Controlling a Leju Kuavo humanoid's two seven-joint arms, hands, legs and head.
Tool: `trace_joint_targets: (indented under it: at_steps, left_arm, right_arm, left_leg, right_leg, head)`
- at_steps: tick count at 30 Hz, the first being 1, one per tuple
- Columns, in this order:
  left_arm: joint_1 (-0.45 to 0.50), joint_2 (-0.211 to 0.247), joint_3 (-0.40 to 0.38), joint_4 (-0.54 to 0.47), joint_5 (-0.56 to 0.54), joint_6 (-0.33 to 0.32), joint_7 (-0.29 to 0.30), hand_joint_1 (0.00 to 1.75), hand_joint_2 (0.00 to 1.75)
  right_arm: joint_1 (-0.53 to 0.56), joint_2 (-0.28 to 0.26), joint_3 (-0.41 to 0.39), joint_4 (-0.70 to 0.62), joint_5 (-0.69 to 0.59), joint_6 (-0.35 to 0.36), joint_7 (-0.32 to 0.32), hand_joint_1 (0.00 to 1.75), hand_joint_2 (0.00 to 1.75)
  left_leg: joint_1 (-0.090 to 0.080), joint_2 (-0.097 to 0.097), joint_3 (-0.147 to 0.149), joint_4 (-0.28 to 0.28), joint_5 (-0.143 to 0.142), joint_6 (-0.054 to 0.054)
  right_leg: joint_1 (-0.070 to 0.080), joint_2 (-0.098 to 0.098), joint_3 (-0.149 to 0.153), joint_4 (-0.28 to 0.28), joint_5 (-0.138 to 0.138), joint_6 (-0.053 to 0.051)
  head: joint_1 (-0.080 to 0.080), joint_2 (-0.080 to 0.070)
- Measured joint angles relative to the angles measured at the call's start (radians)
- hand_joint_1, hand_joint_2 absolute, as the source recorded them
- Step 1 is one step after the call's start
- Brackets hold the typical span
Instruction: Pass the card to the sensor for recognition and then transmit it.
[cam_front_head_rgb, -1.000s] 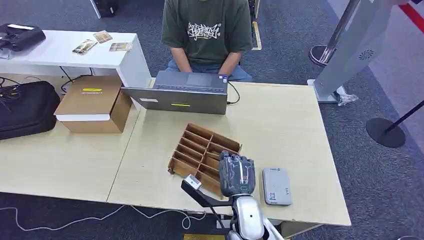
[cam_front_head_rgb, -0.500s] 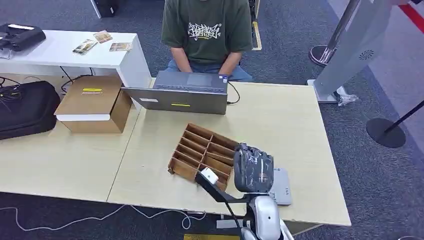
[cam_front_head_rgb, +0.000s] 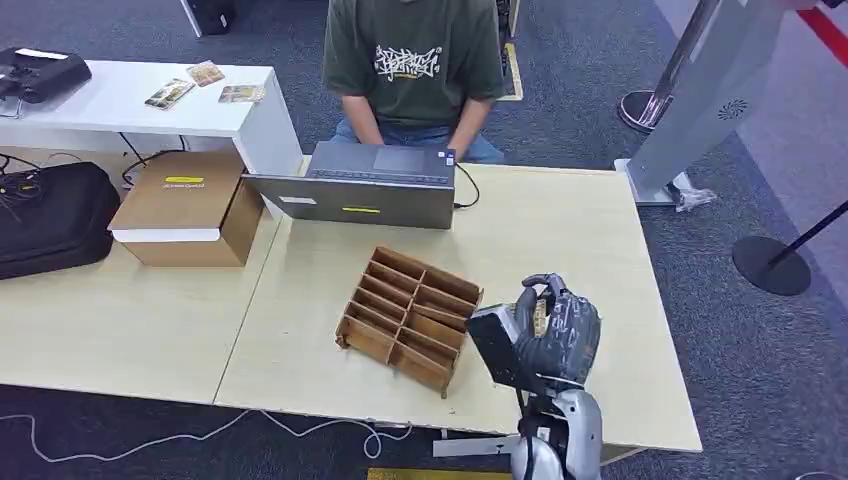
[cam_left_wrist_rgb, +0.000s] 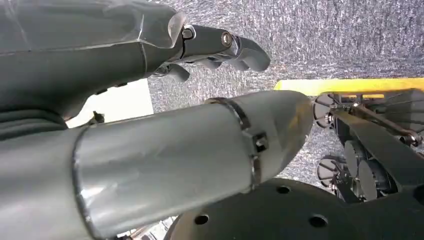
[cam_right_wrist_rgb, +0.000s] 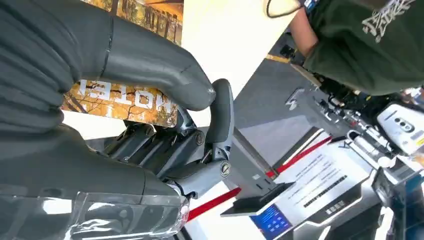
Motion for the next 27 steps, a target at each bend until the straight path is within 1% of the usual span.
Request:
trace_joint_targets:
  at_steps: [2, 3, 5, 8, 12, 20, 27]
  left_arm:
    - [0.000, 0.000, 0.000, 0.000, -0.001, 0.002, 0.000, 0.00, 0.00]
    - [0.000, 0.000, 0.000, 0.000, -0.002, 0.002, 0.000, 0.00, 0.00]
    - [0.000, 0.000, 0.000, 0.000, -0.006, 0.002, 0.002, 0.00, 0.00]
    - [0.000, 0.000, 0.000, 0.000, -0.010, 0.002, 0.003, 0.00, 0.00]
    - [0.000, 0.000, 0.000, 0.000, -0.015, 0.002, 0.003, 0.00, 0.00]
    - [-0.001, 0.000, -0.002, 0.000, -0.032, 0.008, 0.003, 0.00, 0.00]
    - [-0.003, 0.000, -0.002, 0.000, -0.045, 0.013, 0.003, 0.00, 0.00]
  right_arm:
    - [0.002, 0.004, -0.013, -0.005, -0.012, -0.001, -0.004, 1.75, 1.75]
    - [0.003, 0.008, -0.019, -0.007, -0.039, -0.003, -0.011, 1.75, 1.75]
    - [0.002, 0.014, -0.043, -0.010, -0.162, -0.002, -0.042, 1.75, 1.75]
    - [-0.005, 0.019, -0.095, -0.011, -0.390, 0.021, -0.102, 1.75, 1.75]
    - [-0.025, 0.025, -0.183, 0.003, -0.550, 0.039, -0.151, 1.75, 1.75]
    - [-0.067, 0.032, -0.335, 0.035, -0.708, 0.018, -0.204, 1.75, 1.75]
    - [-0.071, 0.033, -0.405, 0.038, -0.733, 0.008, -0.218, 1.75, 1.75]
  left_leg:
    - [0.000, 0.000, 0.000, 0.000, 0.000, 0.000]
    - [0.000, 0.000, 0.000, 0.000, 0.000, 0.000]
    - [0.000, 0.000, 0.000, 0.000, 0.000, 0.000]
    - [0.000, 0.000, 0.000, 0.000, 0.000, 0.000]
    - [0.000, 0.000, 0.000, 0.000, 0.000, 0.000]
    - [0.000, 0.000, 0.000, 0.000, 0.000, 0.000]
    - [0.000, -0.001, 0.000, 0.000, 0.000, 0.000]
  right_leg:
    - [0.000, 0.000, 0.000, 0.000, 0.000, 0.000]
    - [0.000, 0.000, 0.000, 0.000, 0.000, 0.000]
    - [0.000, 0.000, 0.000, 0.000, 0.000, 0.000]
    - [0.000, 0.000, 0.000, 0.000, 0.000, 0.000]
    - [0.000, 0.000, 0.000, 0.000, 0.000, 0.000]
    - [0.000, 0.000, 0.000, 0.000, 0.000, 0.000]
    - [0.000, 0.000, 0.000, 0.000, 0.000, 0.000]
  head:
    - [0.000, 0.000]
    - [0.000, 0.000]
    - [0.000, 0.000]
    - [0.000, 0.000]
    - [0.000, 0.000]
    - [0.000, 0.000]
    - [0.000, 0.000]
